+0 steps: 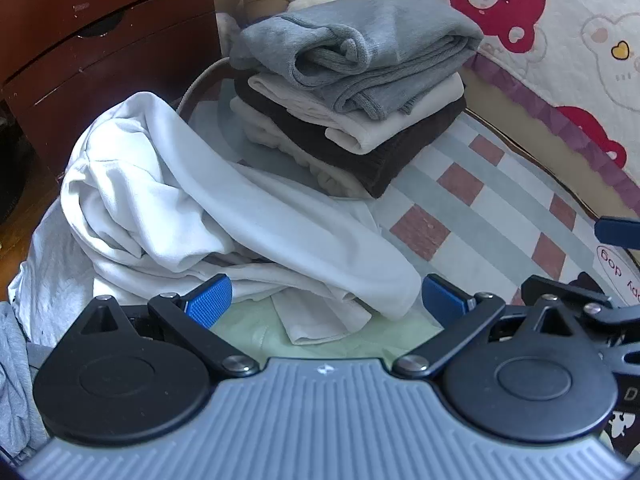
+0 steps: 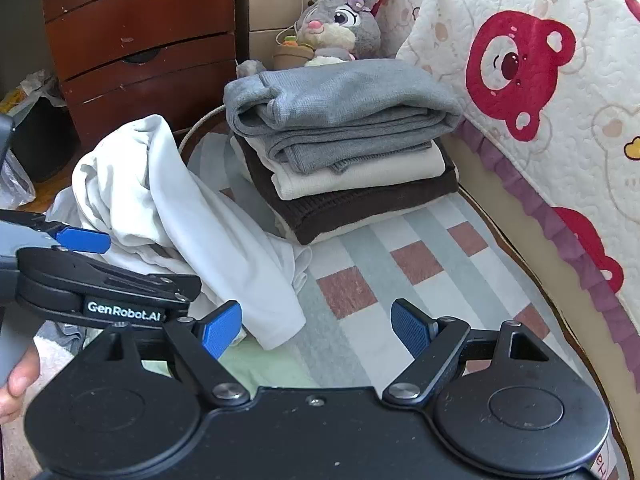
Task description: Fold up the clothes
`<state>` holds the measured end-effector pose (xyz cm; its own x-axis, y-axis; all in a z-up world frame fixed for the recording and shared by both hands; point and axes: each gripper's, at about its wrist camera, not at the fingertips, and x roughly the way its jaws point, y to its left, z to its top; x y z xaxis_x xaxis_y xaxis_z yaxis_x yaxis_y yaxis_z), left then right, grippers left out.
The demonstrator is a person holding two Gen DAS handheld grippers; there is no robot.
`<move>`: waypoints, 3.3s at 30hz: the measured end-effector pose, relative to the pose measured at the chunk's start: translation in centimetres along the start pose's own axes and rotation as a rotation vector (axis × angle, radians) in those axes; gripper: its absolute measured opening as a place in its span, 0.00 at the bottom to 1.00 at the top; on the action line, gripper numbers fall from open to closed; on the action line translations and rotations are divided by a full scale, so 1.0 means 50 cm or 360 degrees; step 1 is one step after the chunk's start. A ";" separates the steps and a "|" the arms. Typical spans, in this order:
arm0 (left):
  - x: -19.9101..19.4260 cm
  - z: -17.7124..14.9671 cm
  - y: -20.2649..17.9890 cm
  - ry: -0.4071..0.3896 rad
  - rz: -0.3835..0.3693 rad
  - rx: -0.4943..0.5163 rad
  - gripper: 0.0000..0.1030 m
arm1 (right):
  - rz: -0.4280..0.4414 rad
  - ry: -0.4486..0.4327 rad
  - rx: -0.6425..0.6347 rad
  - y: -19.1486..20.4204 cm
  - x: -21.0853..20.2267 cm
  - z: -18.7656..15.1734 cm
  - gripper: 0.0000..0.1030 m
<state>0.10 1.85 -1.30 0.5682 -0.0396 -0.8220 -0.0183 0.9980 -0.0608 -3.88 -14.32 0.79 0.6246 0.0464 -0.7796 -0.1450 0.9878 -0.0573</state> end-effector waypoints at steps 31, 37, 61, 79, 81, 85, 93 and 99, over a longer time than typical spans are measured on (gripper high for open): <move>0.064 -0.020 0.023 0.0108 -0.0003 -0.0031 1.00 | 0.0022 0.0005 -0.0015 0.005 0.011 -0.009 0.83; 0.069 -0.023 0.027 0.0118 0.0011 -0.0033 1.00 | 0.0017 0.0019 -0.0026 0.011 0.016 -0.009 0.83; 0.159 -0.078 0.286 -0.0115 0.0410 -0.0690 0.42 | 0.0402 -0.0190 -0.0861 0.156 0.212 -0.041 0.83; 0.285 -0.036 0.253 -0.0040 0.0407 -0.0579 0.79 | 0.0761 -0.0014 0.0049 0.133 0.341 0.040 0.11; 0.262 -0.037 0.253 -0.0118 0.0268 -0.0619 0.60 | 0.0843 -0.0062 0.0145 0.125 0.291 0.020 0.11; 0.220 -0.056 0.286 -0.0193 -0.0003 -0.0697 0.09 | 0.0928 -0.0126 0.0131 0.128 0.206 -0.024 0.11; 0.109 -0.036 0.202 -0.0519 -0.0170 -0.0403 0.06 | 0.1169 -0.0143 0.0437 0.012 0.099 -0.043 0.11; 0.044 -0.025 0.097 -0.0524 -0.0571 -0.0259 0.06 | 0.1198 -0.0217 0.0660 -0.076 -0.023 -0.062 0.12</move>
<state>0.23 6.56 -4.13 0.7908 -0.3342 -0.5128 0.1122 0.9027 -0.4154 -6.42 -18.61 -0.06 0.5653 0.7005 -0.4357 -0.2816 0.6603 0.6962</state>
